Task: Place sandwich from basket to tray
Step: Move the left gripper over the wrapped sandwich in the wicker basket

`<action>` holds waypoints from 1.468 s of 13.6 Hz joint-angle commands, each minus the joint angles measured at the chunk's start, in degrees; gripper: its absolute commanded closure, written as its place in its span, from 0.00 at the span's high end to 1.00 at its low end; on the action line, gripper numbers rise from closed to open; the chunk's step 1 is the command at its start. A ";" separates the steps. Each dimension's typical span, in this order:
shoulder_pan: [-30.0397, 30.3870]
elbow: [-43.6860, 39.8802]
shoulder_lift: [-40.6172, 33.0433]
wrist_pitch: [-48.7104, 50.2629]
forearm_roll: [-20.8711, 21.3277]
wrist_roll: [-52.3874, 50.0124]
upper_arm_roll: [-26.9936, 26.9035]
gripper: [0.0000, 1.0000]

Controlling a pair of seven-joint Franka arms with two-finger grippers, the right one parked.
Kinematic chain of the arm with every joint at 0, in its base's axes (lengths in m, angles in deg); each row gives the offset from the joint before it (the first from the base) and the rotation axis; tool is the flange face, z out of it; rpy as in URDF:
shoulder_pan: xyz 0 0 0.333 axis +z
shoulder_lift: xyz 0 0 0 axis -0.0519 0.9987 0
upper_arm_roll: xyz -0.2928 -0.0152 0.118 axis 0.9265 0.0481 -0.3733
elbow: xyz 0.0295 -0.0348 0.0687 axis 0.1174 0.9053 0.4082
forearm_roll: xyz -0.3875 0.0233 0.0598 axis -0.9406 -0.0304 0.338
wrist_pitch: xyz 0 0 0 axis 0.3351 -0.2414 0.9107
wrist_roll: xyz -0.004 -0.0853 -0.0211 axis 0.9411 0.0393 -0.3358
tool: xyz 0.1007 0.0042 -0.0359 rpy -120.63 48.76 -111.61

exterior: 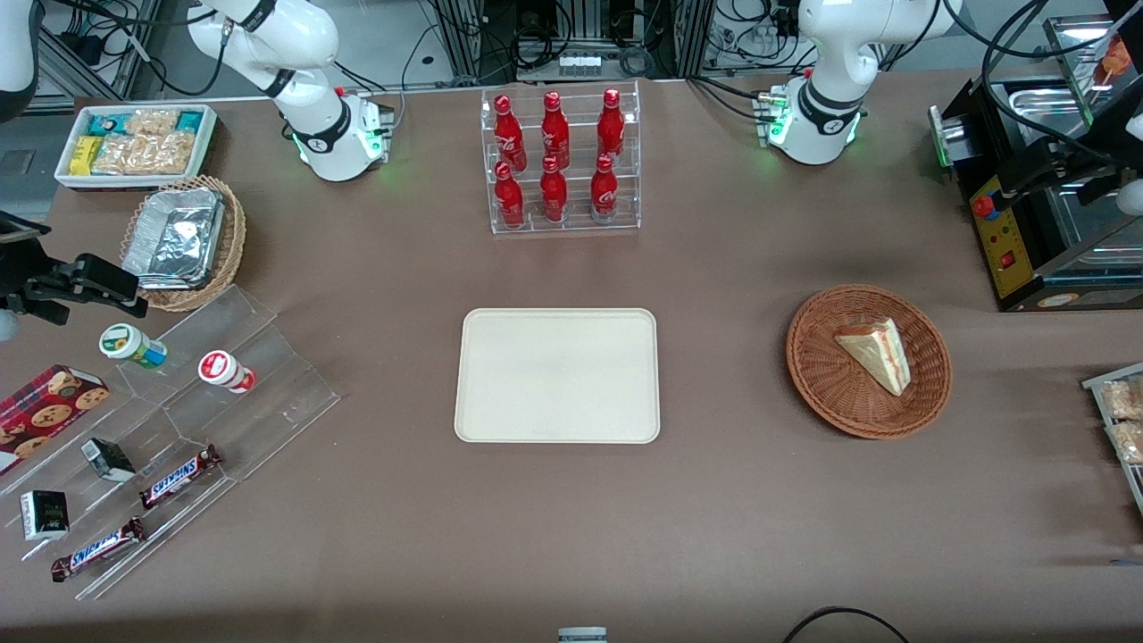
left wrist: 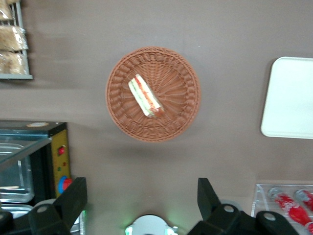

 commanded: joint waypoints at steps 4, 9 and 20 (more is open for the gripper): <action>-0.88 -0.11 1.75 0.06 2.10 0.78 0.64 1.00; -0.10 0.33 6.50 -3.00 5.44 -1.42 0.47 1.00; 2.81 31.85 9.41 -39.44 4.03 -28.64 -0.06 1.00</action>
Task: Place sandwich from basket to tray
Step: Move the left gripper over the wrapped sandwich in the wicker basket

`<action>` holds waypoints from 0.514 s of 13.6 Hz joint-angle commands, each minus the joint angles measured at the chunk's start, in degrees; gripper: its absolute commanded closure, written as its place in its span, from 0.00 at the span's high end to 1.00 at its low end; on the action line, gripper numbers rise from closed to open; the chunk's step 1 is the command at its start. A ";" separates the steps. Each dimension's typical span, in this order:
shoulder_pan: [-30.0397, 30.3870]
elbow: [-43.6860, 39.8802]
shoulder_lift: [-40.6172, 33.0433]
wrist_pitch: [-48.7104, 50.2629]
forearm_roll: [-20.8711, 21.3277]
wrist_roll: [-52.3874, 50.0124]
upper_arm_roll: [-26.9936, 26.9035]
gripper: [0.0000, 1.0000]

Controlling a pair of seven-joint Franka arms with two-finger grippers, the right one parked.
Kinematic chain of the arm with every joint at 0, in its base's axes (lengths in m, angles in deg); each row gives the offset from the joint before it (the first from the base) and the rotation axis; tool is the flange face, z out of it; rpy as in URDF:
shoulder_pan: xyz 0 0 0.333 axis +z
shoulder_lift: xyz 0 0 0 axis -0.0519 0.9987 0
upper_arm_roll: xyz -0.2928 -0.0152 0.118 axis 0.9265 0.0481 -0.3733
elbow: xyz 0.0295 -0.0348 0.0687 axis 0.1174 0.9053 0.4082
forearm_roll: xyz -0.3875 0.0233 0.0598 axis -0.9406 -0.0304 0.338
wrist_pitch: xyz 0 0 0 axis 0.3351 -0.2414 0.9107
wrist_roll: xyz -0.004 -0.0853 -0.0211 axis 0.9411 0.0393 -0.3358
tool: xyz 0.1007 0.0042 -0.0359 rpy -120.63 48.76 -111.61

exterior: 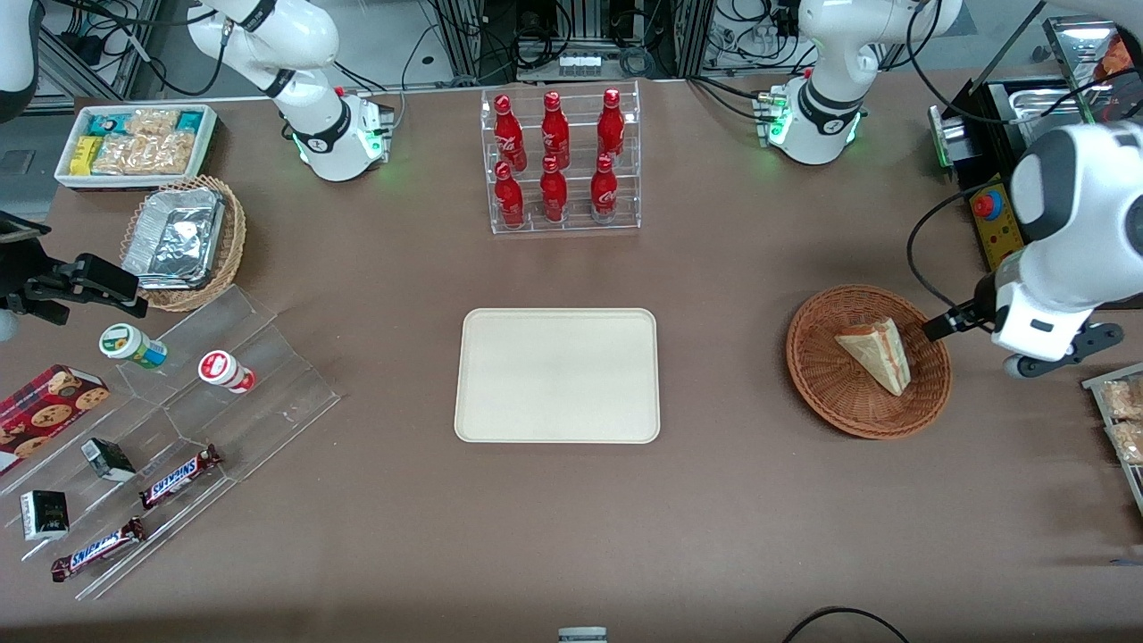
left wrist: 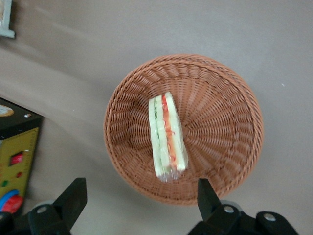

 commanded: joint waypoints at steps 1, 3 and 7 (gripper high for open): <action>0.97 10.27 -1.84 -10.51 -0.37 -5.74 0.44 1.00; 1.14 14.68 -1.76 -15.80 -0.37 -8.80 0.44 1.00; 0.97 16.89 0.96 -22.21 -0.45 -16.88 0.44 1.00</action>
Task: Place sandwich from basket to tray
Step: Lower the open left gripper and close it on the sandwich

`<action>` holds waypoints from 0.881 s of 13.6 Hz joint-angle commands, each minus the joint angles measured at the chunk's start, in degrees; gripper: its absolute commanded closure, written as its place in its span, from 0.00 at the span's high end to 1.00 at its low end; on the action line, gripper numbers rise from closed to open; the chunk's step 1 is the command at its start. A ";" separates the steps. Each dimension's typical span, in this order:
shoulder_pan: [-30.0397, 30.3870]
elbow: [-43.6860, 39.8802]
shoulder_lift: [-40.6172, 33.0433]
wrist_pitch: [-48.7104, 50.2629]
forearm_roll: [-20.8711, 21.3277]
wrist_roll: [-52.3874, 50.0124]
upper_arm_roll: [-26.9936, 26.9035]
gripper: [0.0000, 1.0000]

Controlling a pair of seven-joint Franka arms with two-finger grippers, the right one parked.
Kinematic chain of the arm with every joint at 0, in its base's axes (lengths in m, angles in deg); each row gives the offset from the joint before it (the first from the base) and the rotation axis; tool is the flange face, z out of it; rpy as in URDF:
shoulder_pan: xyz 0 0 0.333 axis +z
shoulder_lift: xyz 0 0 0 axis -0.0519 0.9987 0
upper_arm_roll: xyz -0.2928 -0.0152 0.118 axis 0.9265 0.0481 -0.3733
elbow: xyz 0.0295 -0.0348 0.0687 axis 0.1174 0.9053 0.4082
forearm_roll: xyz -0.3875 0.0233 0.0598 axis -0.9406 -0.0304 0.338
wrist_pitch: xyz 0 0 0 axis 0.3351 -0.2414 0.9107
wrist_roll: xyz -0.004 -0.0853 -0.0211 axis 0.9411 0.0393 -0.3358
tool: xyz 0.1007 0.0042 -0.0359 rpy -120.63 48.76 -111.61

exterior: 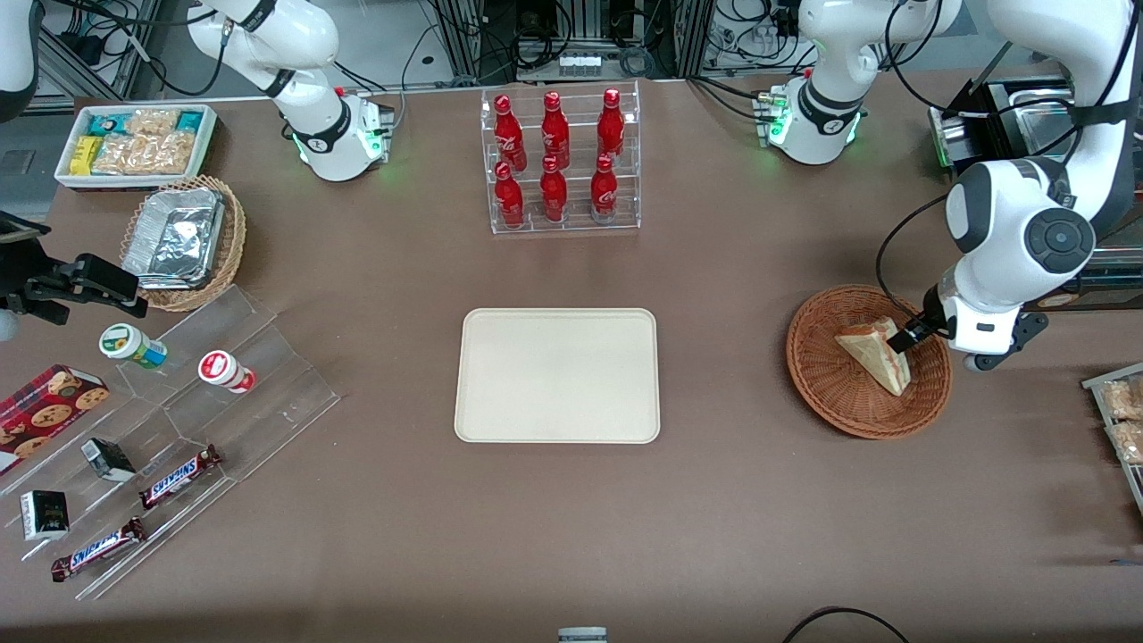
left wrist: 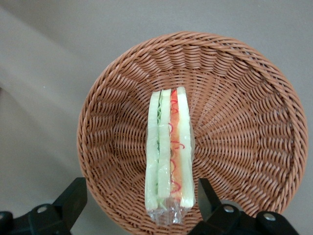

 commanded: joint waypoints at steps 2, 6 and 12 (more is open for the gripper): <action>0.07 2.07 2.07 -5.99 -0.31 -6.29 0.52 1.00; -0.54 4.34 4.53 -11.69 -0.22 -6.47 0.52 1.00; -1.95 5.41 5.06 -13.12 -0.22 -9.62 0.87 0.95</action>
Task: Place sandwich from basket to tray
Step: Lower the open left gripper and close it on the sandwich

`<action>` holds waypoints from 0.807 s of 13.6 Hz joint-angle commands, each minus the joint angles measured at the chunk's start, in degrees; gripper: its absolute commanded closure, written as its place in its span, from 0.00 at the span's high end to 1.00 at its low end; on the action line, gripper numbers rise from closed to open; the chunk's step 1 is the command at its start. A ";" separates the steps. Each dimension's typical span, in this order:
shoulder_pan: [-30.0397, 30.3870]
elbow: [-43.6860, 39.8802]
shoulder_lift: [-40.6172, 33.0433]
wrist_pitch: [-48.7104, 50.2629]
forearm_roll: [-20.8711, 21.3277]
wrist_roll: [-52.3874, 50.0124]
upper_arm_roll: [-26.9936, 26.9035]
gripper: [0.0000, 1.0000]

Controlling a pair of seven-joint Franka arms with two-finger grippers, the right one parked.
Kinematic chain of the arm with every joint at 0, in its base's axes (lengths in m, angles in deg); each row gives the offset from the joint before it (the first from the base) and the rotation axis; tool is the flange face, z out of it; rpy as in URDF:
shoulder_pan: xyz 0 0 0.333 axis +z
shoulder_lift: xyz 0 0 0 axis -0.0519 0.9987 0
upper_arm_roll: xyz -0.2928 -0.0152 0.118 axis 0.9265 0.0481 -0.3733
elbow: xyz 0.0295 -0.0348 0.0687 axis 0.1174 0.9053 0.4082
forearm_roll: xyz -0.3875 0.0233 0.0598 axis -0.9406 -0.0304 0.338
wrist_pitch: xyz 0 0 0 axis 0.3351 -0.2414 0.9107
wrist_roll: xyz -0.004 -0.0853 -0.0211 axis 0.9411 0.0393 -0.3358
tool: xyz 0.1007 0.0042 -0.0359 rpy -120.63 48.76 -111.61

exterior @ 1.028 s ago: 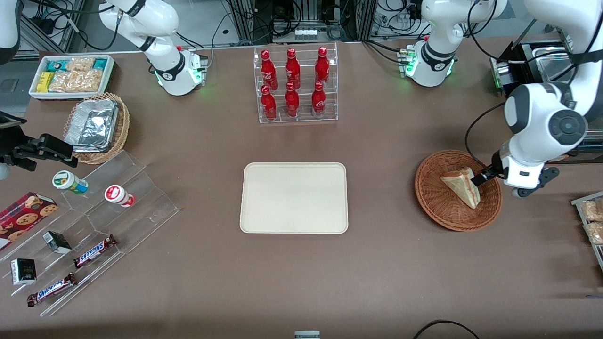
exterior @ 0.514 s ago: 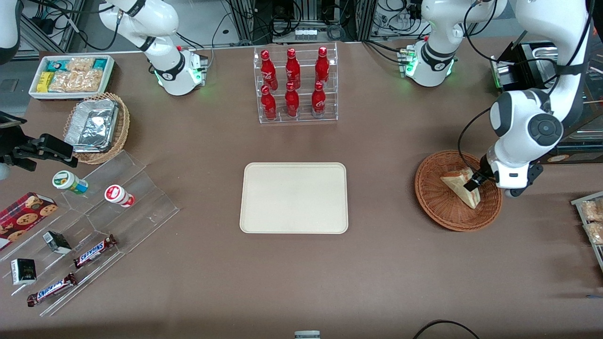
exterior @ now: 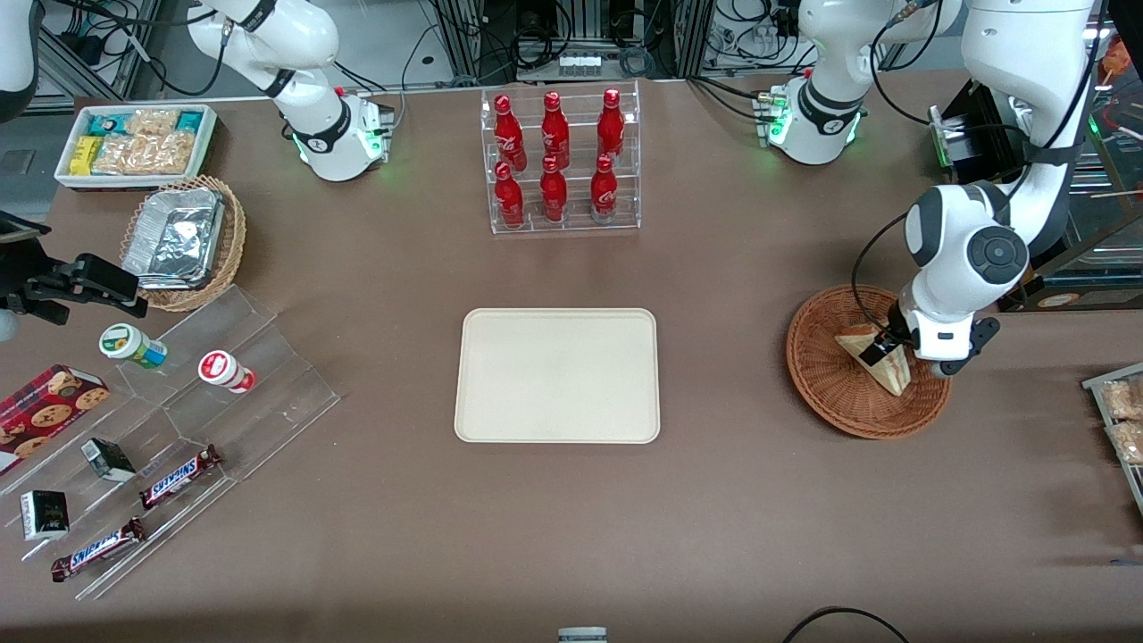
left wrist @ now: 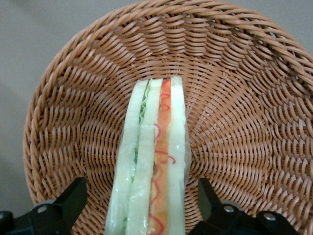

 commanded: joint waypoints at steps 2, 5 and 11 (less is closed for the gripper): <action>-2.57 0.34 -0.87 1.36 -0.29 -5.29 0.14 0.58; -2.75 0.16 -1.39 2.86 0.23 -5.13 0.14 0.12; -3.28 -5.53 -6.04 16.17 1.20 -1.46 0.23 0.00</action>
